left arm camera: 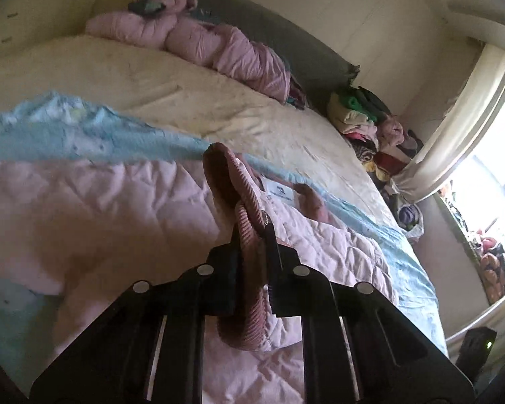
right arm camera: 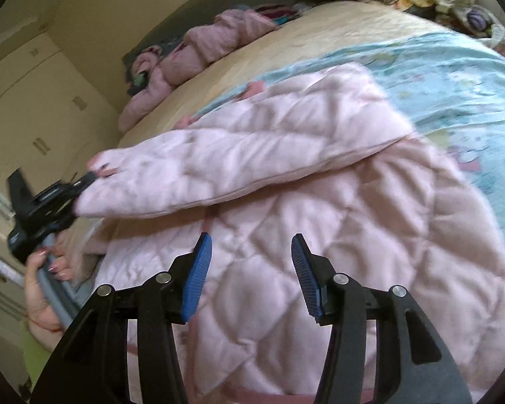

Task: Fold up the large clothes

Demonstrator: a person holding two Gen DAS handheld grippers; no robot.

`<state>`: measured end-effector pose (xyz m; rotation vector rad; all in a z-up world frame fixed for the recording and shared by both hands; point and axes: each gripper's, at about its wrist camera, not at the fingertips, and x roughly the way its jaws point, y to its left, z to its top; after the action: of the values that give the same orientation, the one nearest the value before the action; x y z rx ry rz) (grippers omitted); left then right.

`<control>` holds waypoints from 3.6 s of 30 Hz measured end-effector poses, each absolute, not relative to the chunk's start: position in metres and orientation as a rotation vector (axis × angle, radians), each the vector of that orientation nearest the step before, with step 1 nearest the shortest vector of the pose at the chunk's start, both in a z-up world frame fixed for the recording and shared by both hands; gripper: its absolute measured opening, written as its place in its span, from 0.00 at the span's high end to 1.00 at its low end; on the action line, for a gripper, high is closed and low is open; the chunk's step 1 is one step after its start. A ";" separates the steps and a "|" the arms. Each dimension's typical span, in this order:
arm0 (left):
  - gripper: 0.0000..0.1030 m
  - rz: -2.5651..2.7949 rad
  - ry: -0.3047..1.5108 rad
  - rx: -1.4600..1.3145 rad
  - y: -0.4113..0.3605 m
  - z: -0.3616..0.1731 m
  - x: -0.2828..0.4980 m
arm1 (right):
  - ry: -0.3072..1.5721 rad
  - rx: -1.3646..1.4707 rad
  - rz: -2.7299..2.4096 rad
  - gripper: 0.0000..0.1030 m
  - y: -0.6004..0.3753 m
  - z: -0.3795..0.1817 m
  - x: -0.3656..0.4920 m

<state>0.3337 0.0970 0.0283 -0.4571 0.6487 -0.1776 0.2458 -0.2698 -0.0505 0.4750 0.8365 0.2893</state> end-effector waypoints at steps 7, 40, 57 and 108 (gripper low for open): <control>0.94 -0.131 0.726 -0.474 0.106 -0.001 0.341 | 0.772 0.398 0.182 0.50 -0.287 -0.037 0.262; 0.76 0.029 0.848 -0.407 0.116 -0.033 0.340 | 0.893 0.380 0.087 0.44 -0.313 -0.084 0.411; 0.27 -0.110 0.954 -0.221 0.043 -0.058 0.341 | 0.962 0.255 0.226 0.36 -0.245 -0.091 0.378; 0.09 0.230 0.725 -0.491 0.199 0.039 0.265 | 0.749 0.235 0.582 0.04 -0.101 0.051 0.310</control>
<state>0.2648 0.1988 0.0389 -0.4912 0.7245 0.2299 0.3097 -0.1012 0.0512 0.2354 0.7487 0.5818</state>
